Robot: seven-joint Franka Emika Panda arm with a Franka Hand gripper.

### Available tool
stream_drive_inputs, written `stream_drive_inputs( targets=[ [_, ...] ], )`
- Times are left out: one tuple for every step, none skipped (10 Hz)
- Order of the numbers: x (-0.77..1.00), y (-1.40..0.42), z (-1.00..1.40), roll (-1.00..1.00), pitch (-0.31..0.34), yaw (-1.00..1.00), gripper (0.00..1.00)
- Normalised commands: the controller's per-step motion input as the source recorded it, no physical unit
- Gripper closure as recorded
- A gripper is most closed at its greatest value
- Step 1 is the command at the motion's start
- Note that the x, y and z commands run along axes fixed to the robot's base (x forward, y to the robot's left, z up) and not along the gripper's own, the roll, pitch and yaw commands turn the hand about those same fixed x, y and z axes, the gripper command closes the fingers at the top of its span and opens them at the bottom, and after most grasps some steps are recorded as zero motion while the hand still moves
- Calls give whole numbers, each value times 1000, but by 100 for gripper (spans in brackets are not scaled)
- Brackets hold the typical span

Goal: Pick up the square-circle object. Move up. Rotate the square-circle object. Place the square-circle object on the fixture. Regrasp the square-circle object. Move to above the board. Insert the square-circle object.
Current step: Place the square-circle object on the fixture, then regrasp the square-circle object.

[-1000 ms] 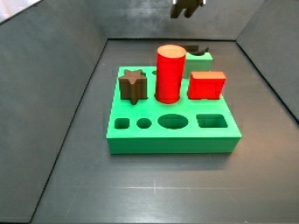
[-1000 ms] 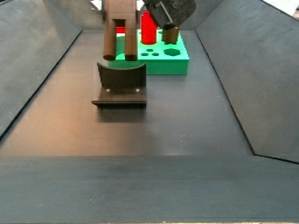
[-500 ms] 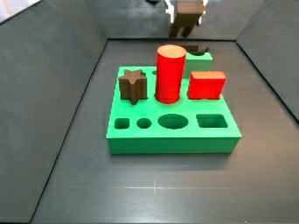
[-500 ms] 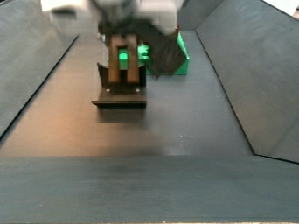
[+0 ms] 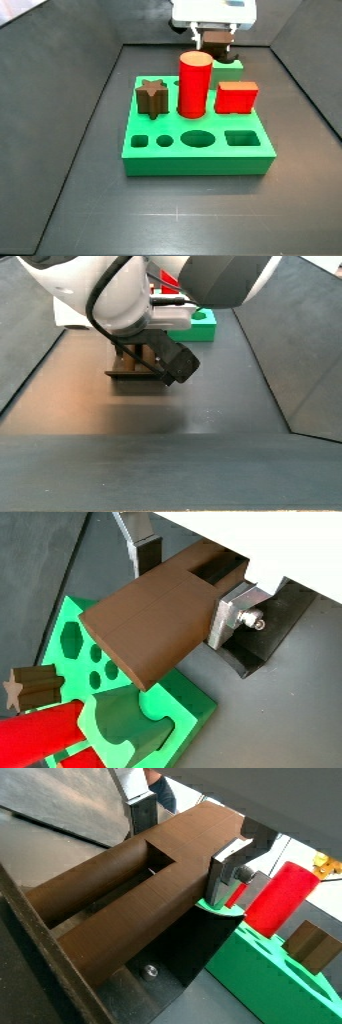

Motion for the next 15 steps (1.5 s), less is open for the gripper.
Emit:
stream_drive_inputs(
  targets=[
    [125, 149, -597, -118, -40, -129, 100],
    [122, 172, -590, -113, -49, -125, 100],
    [125, 177, -576, -114, -53, -128, 100],
    [123, 187, -557, -114, -58, -124, 100],
    [119, 184, -560, -113, -56, -118, 100],
    [0, -500, -167, 0, 0, 0, 100],
    [0, 0, 0, 0, 0, 0, 0],
    [0, 0, 1000, -20, -67, -34, 0],
    [0, -1, 1000, -18, -66, -33, 0],
    [-17, 3, 1000, 5, -58, -3, 0],
    [-29, 2, 1000, 19, -40, 21, 0],
    [-36, 6, 1000, 23, -20, 34, 0],
    [-42, 10, 911, 26, 3, 42, 0],
    [-38, 10, 733, 28, 27, 43, 0],
    [-35, 11, 494, 23, 53, 34, 0]
  ],
)
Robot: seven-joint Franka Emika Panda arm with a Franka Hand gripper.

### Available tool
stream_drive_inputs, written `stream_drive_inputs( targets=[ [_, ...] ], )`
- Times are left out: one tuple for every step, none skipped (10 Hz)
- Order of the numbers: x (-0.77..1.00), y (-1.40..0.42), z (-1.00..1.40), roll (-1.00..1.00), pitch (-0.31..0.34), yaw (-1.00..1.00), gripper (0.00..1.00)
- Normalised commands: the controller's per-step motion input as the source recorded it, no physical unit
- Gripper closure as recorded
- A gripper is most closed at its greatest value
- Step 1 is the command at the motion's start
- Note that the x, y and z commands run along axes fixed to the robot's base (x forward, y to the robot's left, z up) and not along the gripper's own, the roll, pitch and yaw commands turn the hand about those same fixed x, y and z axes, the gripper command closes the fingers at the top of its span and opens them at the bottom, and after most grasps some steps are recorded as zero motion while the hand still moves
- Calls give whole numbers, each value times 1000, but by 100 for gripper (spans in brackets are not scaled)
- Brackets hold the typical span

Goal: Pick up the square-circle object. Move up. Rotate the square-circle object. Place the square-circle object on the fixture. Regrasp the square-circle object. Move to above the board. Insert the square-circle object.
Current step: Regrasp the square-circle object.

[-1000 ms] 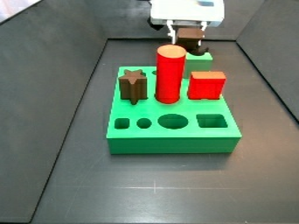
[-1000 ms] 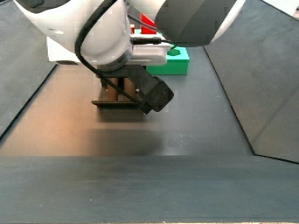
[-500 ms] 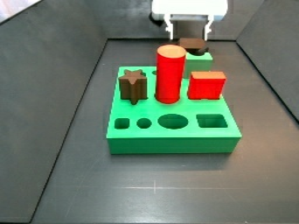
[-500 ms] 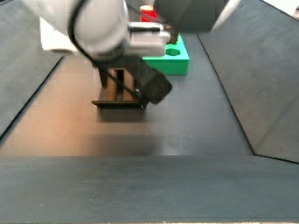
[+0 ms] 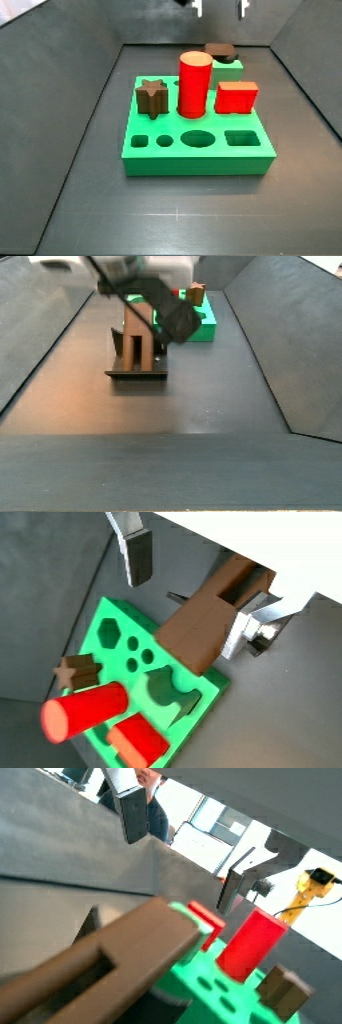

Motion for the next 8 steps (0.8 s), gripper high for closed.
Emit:
stream_drive_inputs(
  targets=[
    [-37, 15, 312, 21, 68, 25, 0],
    [-1000, 0, 0, -11, -23, 20, 0],
    [-1000, -3, -31, -31, -36, 9, 0],
    [-1000, 2, -6, -14, -79, -10, 0],
    [-1000, -4, 5, 7, -88, -7, 0],
    [-1000, 0, 2, 37, -98, 7, 0],
    [-1000, -4, 4, 50, -102, 13, 0],
    [-1000, -6, 12, 73, -108, 28, 0]
  ],
)
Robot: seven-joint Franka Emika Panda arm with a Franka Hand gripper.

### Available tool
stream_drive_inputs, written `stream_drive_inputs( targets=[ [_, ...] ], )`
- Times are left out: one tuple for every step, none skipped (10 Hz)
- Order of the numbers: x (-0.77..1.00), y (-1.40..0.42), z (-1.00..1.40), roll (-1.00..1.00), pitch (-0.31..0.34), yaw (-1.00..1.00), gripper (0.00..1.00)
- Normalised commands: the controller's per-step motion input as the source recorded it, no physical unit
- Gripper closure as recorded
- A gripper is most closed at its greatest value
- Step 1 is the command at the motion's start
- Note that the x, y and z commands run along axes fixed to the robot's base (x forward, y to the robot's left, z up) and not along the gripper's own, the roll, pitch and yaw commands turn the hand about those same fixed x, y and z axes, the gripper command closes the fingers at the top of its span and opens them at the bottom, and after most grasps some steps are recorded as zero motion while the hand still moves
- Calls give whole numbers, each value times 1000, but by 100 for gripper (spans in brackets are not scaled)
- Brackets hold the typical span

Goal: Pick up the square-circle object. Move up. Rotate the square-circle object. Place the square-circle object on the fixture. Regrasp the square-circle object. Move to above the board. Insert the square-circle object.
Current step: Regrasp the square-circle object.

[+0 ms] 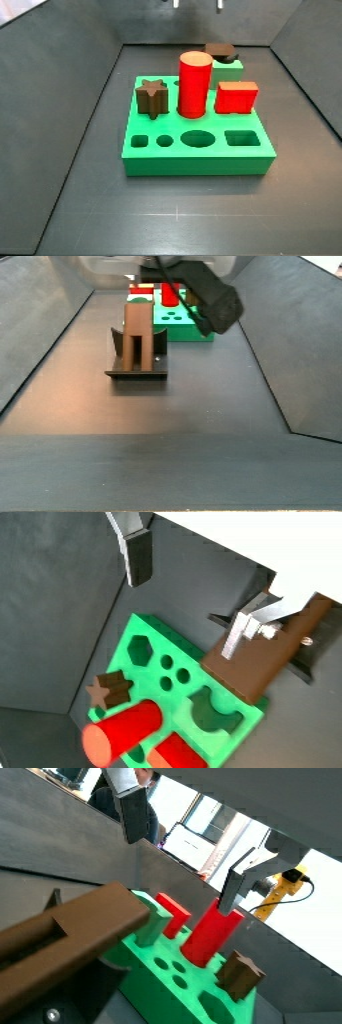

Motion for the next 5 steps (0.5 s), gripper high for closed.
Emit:
stream_drive_inputs(
  targets=[
    [-1000, -8, 17, 91, -108, 42, 0],
    [-900, -12, 14, 103, -105, 50, 0],
    [-778, -10, 19, 105, -97, 56, 0],
    [-546, -1000, -935, 823, 19, -1000, 0],
    [-402, -1000, -904, 824, 10, -1000, 0]
  ],
)
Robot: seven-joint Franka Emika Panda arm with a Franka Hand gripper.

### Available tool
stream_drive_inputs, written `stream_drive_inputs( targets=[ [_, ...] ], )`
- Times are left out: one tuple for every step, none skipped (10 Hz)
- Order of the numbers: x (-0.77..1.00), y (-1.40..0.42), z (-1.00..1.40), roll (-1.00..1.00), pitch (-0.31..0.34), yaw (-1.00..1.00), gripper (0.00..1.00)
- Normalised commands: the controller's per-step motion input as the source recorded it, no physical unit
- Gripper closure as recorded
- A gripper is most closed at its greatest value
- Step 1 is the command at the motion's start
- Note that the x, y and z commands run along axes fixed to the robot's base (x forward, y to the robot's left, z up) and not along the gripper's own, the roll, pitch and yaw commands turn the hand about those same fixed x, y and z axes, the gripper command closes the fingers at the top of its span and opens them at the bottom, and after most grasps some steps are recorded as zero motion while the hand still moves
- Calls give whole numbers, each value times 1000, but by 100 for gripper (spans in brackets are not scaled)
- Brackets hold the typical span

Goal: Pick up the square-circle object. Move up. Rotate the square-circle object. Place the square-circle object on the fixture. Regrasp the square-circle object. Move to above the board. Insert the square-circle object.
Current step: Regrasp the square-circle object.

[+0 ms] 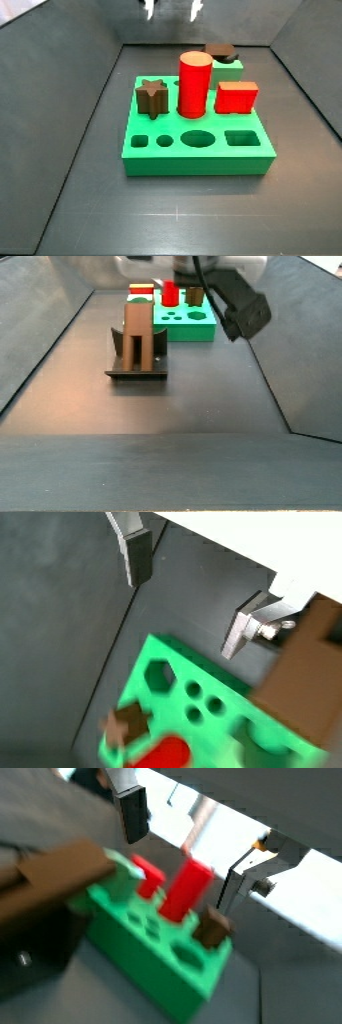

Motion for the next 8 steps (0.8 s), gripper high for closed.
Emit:
stream_drive_inputs(
  targets=[
    [-222, -956, -737, 818, -22, -1000, 0],
    [-42, -695, -395, 806, -59, -1000, 0],
    [-9, -457, -212, 797, -82, -1000, 0],
    [-14, -285, -145, 795, -100, -1000, 0],
    [-21, -39, -46, 781, -145, -1000, 0],
    [-7, -49, -24, 775, -168, -1000, 0],
    [-9, -40, -13, 770, -194, -1000, 0],
    [-23, -20, 1, 762, -227, -1000, 0]
  ],
)
